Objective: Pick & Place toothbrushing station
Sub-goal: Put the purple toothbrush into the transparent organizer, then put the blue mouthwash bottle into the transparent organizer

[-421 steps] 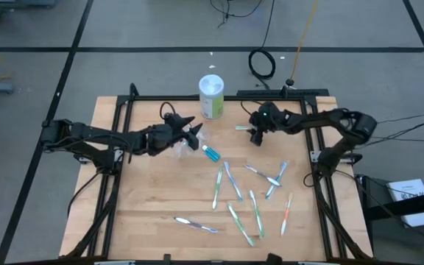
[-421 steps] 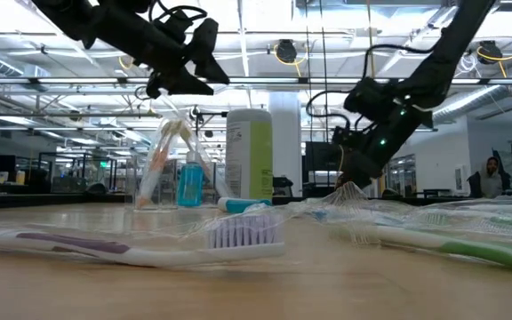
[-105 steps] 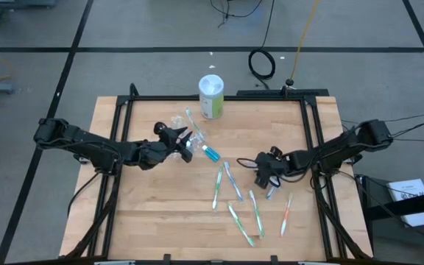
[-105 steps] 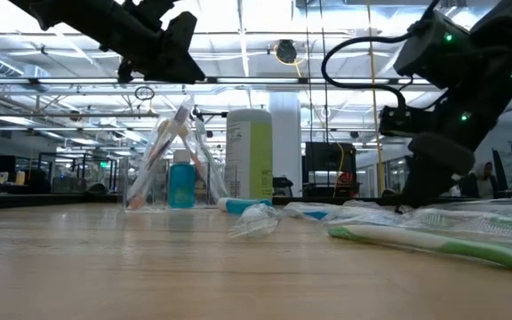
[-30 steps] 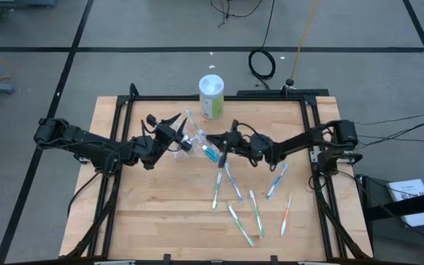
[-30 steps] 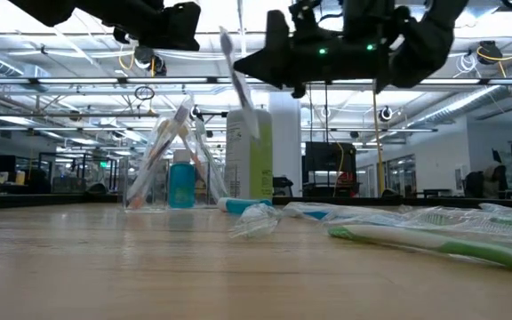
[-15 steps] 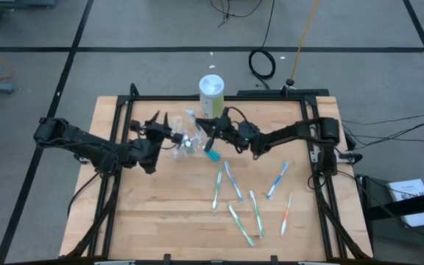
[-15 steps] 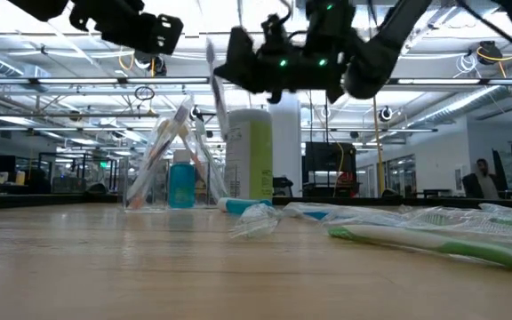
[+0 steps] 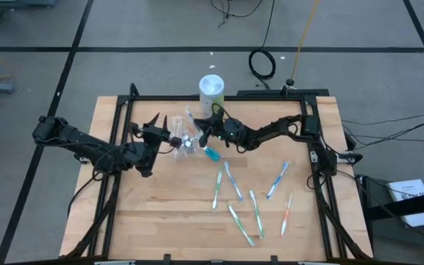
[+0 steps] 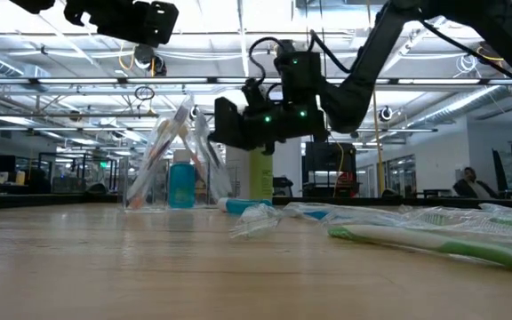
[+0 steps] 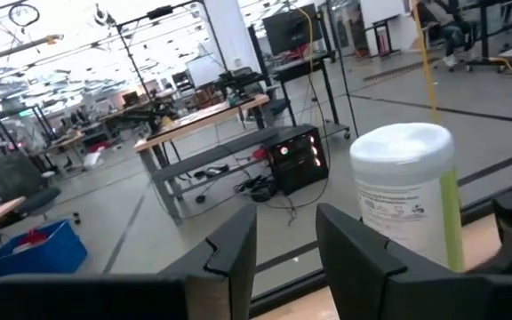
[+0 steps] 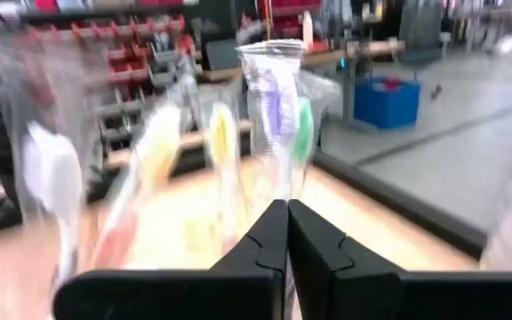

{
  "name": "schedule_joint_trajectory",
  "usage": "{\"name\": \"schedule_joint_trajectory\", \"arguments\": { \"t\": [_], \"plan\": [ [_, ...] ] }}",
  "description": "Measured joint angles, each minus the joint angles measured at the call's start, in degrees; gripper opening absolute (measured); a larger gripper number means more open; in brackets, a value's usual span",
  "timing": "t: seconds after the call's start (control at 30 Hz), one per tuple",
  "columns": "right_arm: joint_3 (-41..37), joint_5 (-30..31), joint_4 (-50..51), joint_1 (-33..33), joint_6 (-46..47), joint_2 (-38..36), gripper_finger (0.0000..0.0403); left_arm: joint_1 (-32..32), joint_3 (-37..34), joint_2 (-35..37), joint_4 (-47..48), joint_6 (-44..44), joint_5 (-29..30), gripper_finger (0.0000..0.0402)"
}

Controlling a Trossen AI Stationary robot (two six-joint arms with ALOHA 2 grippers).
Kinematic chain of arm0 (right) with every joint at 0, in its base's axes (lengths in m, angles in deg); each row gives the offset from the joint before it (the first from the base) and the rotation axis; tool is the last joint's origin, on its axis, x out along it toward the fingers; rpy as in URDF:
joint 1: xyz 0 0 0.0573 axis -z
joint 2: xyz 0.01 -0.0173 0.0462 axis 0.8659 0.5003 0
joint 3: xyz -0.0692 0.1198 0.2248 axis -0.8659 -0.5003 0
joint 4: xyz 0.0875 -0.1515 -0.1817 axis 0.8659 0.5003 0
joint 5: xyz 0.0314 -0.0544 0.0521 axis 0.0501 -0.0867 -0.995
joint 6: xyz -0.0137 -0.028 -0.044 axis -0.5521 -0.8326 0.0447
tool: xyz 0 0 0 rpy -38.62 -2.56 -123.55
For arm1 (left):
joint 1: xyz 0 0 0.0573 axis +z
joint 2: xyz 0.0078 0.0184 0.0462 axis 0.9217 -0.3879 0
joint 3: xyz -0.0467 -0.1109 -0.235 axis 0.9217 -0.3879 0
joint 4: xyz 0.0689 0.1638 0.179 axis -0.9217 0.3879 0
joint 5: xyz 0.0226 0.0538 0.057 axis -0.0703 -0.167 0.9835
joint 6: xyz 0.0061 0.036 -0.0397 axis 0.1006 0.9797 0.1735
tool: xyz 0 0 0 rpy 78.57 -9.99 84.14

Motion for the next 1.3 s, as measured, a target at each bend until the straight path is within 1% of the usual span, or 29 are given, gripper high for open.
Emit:
{"name": "schedule_joint_trajectory", "arguments": {
  "t": [0.1, 0.2, 0.27, 0.4, 0.57, 0.87, 0.97, 1.03, 1.13, 1.2, 1.3],
  "plan": [
    [-0.69, -0.23, 1.64, -0.46, 0.40, -0.24, 0.0000, -0.87, 0.00, -0.03, 2.91, -2.21, -0.02, 0.0124],
    [-1.50, -0.26, 1.82, -0.83, -2.21, -1.81, 0.0001, -1.74, 0.00, -0.02, 4.83, -4.07, -0.07, 0.0124],
    [-1.44, 0.60, 3.84, -1.13, -2.94, -3.12, 0.0005, -2.21, 0.00, -0.02, 5.72, -4.88, -0.03, 0.0124],
    [-1.49, 0.52, 11.40, -1.20, -2.36, -6.16, 0.0025, -3.34, 0.00, -0.02, 5.89, -6.47, -0.02, 0.0124],
    [-1.49, 1.85, 21.90, -1.34, -3.57, -9.76, 0.0063, -5.91, 0.00, -0.02, 5.89, -6.88, -0.03, 0.0124],
    [-1.49, 2.05, 47.85, -2.41, -3.62, -19.36, 0.0117, -12.46, 0.00, -0.02, 5.91, -7.77, -0.17, 0.0124],
    [-1.51, 1.78, 53.33, -4.24, -1.53, -21.34, 0.0128, -14.75, 0.00, -0.02, 5.89, -8.78, -0.20, 0.0124],
    [-2.71, -1.25, 53.97, -5.82, 0.38, -21.82, 0.0134, -15.97, 0.00, -0.02, 5.93, -10.59, -0.20, 0.0124],
    [-5.36, -6.97, 50.75, -8.56, -1.74, -21.64, 0.0144, -17.30, 0.00, -0.02, 7.37, -14.52, -0.24, 0.0124],
    [-7.82, -6.93, 45.95, -10.48, -2.47, -21.11, 0.0151, -17.80, 0.00, -0.02, 10.19, -18.03, -0.91, 0.0124],
    [-12.01, -4.71, 36.66, -12.48, -2.23, -20.70, 0.0167, -17.90, 0.00, -0.02, 14.60, -23.58, -4.83, 0.0124]
  ]
}}
